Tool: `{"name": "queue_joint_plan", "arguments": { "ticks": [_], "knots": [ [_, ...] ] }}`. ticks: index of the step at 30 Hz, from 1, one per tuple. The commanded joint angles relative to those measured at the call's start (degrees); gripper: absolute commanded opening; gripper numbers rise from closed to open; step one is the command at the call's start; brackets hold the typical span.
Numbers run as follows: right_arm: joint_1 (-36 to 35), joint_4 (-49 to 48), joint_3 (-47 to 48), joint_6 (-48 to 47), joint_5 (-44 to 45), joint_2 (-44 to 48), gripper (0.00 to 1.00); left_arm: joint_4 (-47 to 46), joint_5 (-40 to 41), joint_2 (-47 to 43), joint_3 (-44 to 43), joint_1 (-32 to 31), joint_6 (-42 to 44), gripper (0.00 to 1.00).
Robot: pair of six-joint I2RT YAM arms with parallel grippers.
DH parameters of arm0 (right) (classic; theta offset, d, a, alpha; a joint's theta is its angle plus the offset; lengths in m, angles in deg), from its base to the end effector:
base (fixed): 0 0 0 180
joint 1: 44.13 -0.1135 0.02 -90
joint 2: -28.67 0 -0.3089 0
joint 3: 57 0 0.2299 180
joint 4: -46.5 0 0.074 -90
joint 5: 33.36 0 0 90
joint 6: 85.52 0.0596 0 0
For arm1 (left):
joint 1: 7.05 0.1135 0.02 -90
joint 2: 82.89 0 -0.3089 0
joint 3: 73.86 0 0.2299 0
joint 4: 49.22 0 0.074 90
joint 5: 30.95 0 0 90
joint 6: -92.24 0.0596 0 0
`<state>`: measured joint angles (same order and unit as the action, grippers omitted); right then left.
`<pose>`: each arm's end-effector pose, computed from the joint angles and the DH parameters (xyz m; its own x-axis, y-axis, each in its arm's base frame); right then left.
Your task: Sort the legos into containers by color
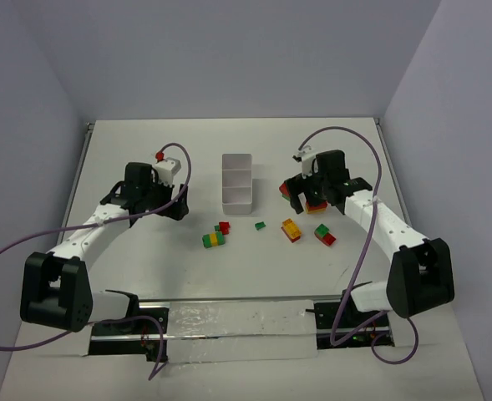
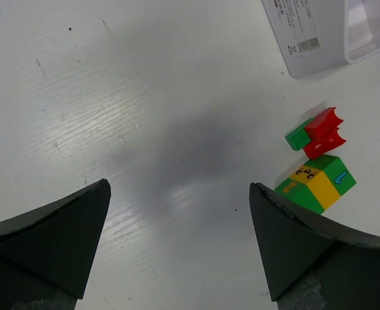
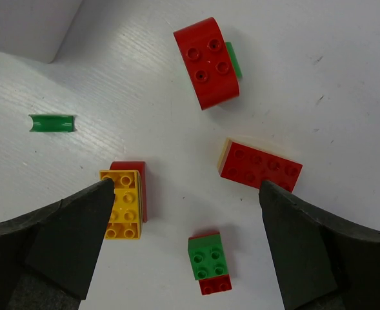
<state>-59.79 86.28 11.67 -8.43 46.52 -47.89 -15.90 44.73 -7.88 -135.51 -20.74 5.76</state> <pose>0.2526 0.0817 0.2843 -0.6090 -0.3992 -0.6854 -0.5291 0.8482 -0.0238 0.2435 -0.0745 0.2629 -0.6813 0.2272 -0.6958 0.4368 0.8890 -0.1375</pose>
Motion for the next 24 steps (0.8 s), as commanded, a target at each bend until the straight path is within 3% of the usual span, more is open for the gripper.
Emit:
{"name": "queue_joint_plan", "arguments": {
  "ticks": [1, 11, 16, 24],
  "knots": [
    [-0.69, 0.90, 2.11, -0.30, -0.27, -1.56, 1.00, -0.83, -1.81, -2.10, 0.55, 0.33, 1.82, 0.99],
    [-0.78, 3.34, 4.37, -2.94, -0.47, -3.37, 1.00, 0.36, -4.21, -3.66, 0.18, 0.33, 2.30, 0.99],
    [-0.78, 12.20, 17.29, -7.85, -1.27, -12.06, 1.00, 2.16, -6.18, -1.94, -3.90, 0.33, 2.89, 0.99],
    [-1.04, 18.68, 30.69, -13.10, -1.62, -25.13, 1.00, 1.51, -6.04, -1.09, -5.39, 0.33, 4.12, 0.99]
  ]
}}
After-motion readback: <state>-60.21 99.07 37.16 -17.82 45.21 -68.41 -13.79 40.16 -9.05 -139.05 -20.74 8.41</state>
